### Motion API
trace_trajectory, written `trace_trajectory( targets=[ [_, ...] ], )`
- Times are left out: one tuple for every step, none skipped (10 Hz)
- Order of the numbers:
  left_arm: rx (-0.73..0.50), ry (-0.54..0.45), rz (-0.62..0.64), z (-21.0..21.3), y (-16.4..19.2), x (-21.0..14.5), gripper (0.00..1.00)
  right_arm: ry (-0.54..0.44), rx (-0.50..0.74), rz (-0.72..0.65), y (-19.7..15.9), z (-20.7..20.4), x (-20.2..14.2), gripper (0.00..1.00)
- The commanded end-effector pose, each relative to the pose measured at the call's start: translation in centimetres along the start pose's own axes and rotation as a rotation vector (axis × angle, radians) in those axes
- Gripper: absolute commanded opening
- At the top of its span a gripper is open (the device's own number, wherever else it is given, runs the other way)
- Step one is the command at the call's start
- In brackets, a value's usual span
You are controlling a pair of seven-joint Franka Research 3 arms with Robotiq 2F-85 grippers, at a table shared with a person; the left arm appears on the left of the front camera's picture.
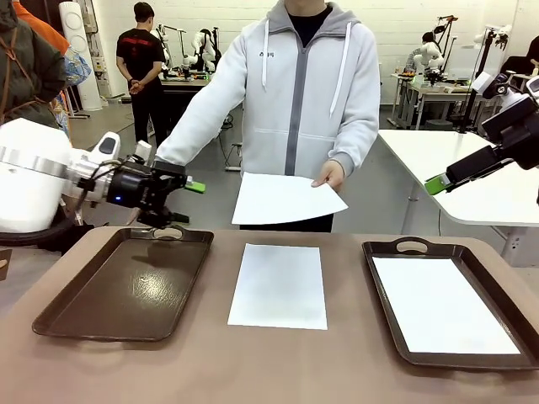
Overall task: Sort the A4 documents.
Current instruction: Receive the A4 Paper.
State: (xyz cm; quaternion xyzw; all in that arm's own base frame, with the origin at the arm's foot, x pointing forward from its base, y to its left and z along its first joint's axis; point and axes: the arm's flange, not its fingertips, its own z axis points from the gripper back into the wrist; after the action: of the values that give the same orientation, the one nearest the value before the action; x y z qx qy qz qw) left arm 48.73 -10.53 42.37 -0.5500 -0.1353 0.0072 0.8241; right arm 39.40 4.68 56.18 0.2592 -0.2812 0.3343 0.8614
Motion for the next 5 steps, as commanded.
trace_trajectory(
  targets=[
    [-0.106, 0.015, 0.052, -2.1, 0.2, 1.8, 1.0, 0.001, 0.001, -0.002, -0.1, -0.1, 0.0, 1.0],
    [-0.168, 0.04, 0.091, -3.3, 0.2, 2.4, 1.0, 0.001, 0.001, -0.002, -0.1, -0.1, 0.0, 1.0],
    [-0.19, 0.055, 0.098, -4.5, 0.1, 2.8, 1.0, 0.001, 0.001, -0.002, -0.1, -0.1, 0.0, 1.0],
    [-0.239, 0.078, 0.092, -5.6, -0.1, 2.9, 1.0, 0.001, 0.001, -0.002, -0.1, -0.1, 0.0, 1.0],
    [-0.279, 0.109, 0.081, -6.6, -0.4, 2.8, 1.0, 0.001, 0.001, -0.002, -0.1, -0.1, 0.0, 1.0]
  ],
)
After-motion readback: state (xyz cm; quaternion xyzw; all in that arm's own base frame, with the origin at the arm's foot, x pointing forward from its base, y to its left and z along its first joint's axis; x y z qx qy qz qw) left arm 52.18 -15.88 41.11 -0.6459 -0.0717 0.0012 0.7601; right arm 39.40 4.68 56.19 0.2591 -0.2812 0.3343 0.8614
